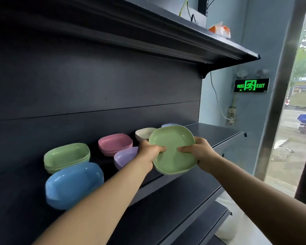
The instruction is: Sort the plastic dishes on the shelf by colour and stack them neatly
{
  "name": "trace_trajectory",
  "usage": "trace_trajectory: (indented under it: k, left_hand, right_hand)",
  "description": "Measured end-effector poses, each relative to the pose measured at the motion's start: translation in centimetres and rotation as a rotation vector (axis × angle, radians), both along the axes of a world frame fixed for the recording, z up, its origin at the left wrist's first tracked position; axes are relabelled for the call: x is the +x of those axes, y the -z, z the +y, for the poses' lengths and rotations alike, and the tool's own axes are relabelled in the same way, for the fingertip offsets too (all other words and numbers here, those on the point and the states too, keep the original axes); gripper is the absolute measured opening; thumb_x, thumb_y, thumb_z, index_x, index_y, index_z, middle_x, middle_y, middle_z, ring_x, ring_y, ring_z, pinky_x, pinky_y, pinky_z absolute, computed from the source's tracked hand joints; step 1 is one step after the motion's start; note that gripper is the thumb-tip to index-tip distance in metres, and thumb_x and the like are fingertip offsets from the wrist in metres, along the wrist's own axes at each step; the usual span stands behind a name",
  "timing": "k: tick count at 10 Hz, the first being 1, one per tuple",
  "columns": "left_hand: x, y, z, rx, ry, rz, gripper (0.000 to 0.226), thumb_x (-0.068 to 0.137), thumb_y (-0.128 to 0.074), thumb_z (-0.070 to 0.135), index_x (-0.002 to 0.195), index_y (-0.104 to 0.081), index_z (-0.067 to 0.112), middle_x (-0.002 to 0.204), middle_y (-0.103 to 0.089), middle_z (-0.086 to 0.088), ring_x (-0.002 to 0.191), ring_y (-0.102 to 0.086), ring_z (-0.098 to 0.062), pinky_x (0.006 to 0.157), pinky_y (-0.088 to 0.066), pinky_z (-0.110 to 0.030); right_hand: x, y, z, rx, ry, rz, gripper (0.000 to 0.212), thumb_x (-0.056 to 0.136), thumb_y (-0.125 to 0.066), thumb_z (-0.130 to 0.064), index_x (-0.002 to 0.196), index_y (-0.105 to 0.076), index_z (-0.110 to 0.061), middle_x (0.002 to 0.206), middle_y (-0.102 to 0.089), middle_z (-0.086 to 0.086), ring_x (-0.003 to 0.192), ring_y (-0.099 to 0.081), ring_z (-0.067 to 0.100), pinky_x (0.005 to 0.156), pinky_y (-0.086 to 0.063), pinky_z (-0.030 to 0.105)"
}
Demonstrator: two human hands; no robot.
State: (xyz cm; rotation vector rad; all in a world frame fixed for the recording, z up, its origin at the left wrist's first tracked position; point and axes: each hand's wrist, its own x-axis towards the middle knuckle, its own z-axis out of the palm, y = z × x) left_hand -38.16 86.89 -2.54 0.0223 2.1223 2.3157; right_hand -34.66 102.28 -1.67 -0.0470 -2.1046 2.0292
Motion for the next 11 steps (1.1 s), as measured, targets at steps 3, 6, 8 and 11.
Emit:
trace_trajectory:
  k: [3,6,8,11]
  left_hand:
    - [-11.9,4.7,7.9,-0.147,-0.370,-0.155,0.048,0.071,-0.079,0.006,0.113,-0.057,0.000,0.108,-0.064,-0.011,0.101,-0.063,-0.028,0.083,-0.051,-0.033]
    - [-16.1,6.0,9.5,-0.331,-0.568,-0.274,0.049,0.076,-0.076,0.011,0.119,-0.055,0.001,0.118,-0.062,-0.013,0.106,-0.060,-0.027,0.076,-0.045,-0.027]
    - [-16.1,6.2,10.0,-0.469,-0.575,-0.341,0.052,0.078,-0.074,0.016,0.122,-0.049,0.002,0.123,-0.058,-0.014,0.112,-0.057,-0.026,0.084,-0.043,-0.028]
    - [-14.4,3.9,10.2,-0.547,-0.472,-0.370,0.062,0.083,-0.071,0.022,0.134,-0.040,0.005,0.135,-0.049,-0.010,0.122,-0.049,-0.024,0.091,-0.040,-0.027]
  right_hand:
    - [-16.0,3.9,7.8,0.030,-0.211,-0.200,0.029,0.073,-0.070,0.011,0.101,-0.067,0.002,0.091,-0.069,0.014,0.084,-0.065,0.031,0.073,-0.054,0.035]
    - [-23.4,6.6,7.6,0.155,-0.261,-0.298,0.015,0.072,-0.072,0.005,0.078,-0.061,-0.004,0.090,-0.066,0.015,0.086,-0.062,0.030,0.074,-0.050,0.036]
    - [-24.0,6.7,8.3,0.254,-0.314,-0.303,0.017,0.074,-0.070,0.002,0.077,-0.055,-0.006,0.093,-0.064,0.016,0.081,-0.056,0.024,0.065,-0.044,0.029]
    - [-23.1,4.9,8.1,0.470,-0.324,-0.337,0.043,0.081,-0.072,-0.020,0.114,-0.052,-0.002,0.099,-0.055,0.009,0.088,-0.053,0.023,0.073,-0.041,0.029]
